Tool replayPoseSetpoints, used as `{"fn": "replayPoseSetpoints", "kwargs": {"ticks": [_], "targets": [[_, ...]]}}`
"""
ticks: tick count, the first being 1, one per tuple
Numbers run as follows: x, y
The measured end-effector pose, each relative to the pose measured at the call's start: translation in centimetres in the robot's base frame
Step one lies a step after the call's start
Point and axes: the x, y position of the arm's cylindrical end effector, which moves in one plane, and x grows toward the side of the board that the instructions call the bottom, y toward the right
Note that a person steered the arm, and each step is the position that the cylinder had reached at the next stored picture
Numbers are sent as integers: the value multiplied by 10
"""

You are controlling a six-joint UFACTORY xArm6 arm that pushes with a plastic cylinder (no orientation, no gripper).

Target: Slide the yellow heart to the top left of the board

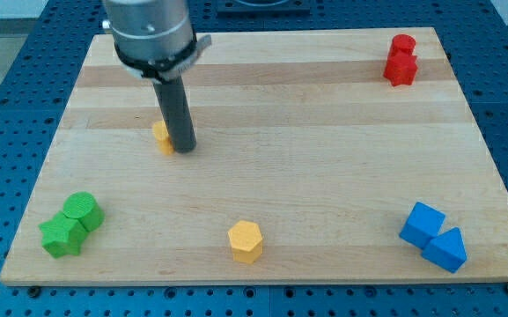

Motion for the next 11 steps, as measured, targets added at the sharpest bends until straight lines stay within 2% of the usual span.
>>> {"fn": "replayPoseSetpoints", "kwargs": {"ticks": [2, 3, 4, 5, 6, 7, 9, 10, 11], "targets": [[-53, -47], [-52, -38], [6, 7], [34, 7], [35, -37], [0, -55], [-101, -57], [-128, -63], [-134, -70]]}}
